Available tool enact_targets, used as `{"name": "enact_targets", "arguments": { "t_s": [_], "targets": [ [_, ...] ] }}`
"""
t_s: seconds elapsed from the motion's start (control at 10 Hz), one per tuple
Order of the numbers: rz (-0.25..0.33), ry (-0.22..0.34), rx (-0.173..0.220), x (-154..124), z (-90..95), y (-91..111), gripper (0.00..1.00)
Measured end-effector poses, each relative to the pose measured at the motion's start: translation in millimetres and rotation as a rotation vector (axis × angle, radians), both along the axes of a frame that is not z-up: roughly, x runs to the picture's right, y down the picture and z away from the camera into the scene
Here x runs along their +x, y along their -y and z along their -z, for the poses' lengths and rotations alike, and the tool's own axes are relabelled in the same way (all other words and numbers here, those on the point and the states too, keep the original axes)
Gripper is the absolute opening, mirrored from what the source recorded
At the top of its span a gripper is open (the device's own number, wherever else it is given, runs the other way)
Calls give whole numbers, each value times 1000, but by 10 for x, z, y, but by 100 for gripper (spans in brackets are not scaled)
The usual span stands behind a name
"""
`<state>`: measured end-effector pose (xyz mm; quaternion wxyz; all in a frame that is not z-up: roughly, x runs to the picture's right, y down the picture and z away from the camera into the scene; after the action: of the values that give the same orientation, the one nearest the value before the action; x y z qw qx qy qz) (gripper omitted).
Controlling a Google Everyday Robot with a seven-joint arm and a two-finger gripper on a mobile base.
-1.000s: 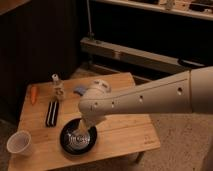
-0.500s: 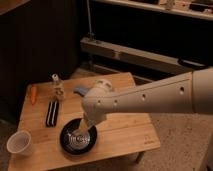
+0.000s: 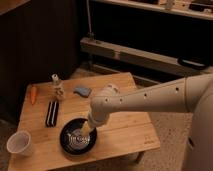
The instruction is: Drag the ceramic bowl in a circle
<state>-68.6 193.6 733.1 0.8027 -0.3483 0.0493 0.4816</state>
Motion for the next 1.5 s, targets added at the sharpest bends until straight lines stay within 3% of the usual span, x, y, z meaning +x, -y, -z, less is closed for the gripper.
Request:
{"name": "enact_targets", "arguments": {
  "t_s": [0.4, 0.9, 1.0, 1.5],
  "targets": [
    [4, -18, 10, -53, -113, -72, 77],
    [7, -28, 3, -100, -394, -183, 77],
    [7, -24, -5, -105, -448, -202, 73],
    [7, -19, -31, -100, -595, -234, 29]
  ]
}}
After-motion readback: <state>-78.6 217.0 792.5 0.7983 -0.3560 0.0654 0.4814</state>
